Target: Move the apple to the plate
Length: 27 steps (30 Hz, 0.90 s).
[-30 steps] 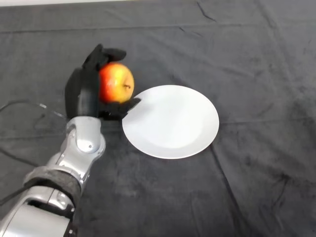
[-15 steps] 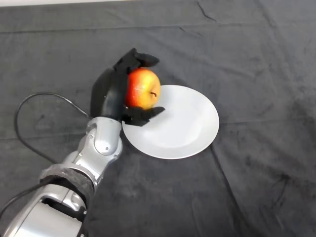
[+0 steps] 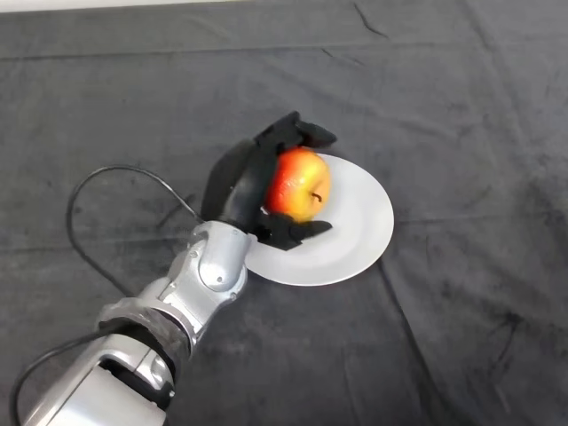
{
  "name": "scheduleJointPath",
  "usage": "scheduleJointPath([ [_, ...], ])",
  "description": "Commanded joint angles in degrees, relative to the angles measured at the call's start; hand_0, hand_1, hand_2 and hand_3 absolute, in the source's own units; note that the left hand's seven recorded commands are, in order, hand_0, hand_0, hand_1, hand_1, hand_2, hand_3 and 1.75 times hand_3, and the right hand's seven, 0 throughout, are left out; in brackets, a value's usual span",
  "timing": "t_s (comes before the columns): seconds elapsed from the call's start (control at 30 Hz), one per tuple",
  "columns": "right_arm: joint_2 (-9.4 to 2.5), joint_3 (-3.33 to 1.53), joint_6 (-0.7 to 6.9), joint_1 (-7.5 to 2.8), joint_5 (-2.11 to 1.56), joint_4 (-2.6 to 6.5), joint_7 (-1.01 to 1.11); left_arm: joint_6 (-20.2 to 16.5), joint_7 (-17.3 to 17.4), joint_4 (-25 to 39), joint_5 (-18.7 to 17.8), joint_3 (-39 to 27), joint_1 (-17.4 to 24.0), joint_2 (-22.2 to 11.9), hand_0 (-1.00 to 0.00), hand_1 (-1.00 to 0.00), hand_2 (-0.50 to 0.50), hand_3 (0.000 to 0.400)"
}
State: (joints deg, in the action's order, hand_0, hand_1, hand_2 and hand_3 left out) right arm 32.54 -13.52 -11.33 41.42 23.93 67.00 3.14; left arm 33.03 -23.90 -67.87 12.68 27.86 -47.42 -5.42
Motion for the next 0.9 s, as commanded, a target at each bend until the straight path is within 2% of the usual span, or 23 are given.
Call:
scheduleJointPath([
  [0.03,1.47,-0.05,-0.37,0.22,0.32,0.86,-0.43,-0.30,0.97,-1.41,-1.26,1.46,-2.63,-0.23,-1.00,-1.00,0.00,0.400],
  [0.47,1.47,-0.06,-0.39,0.22,0.32,0.88,-0.44,-2.78,4.63,-0.42,-4.40,6.33,-2.02,-1.28,-1.00,-1.00,0.00,0.400],
  [0.53,1.47,-0.06,-0.39,0.22,0.32,0.87,-0.45,-3.23,4.91,-0.28,-4.82,6.74,-2.08,-1.37,-0.68,-1.00,0.16,0.400],
  [0.6,1.47,-0.06,-0.39,0.22,0.32,0.87,-0.45,-3.62,5.10,-0.13,-5.21,7.09,-2.12,-1.45,-0.31,-1.00,0.35,0.400],
  [0.63,1.47,-0.06,-0.39,0.22,0.32,0.87,-0.45,-3.81,5.16,-0.04,-5.42,7.25,-2.15,-1.49,-0.22,-1.00,0.39,0.400],
  [0.67,1.47,-0.06,-0.39,0.22,0.32,0.87,-0.45,-4.00,5.20,0.04,-5.62,7.41,-2.18,-1.51,-0.02,-1.00,0.49,0.400],
  [0.9,1.47,-0.05,-0.39,0.21,0.31,0.86,-0.45,-4.89,5.06,0.59,-6.92,8.16,-2.50,-1.62,0.00,-1.00,0.50,0.400],
])
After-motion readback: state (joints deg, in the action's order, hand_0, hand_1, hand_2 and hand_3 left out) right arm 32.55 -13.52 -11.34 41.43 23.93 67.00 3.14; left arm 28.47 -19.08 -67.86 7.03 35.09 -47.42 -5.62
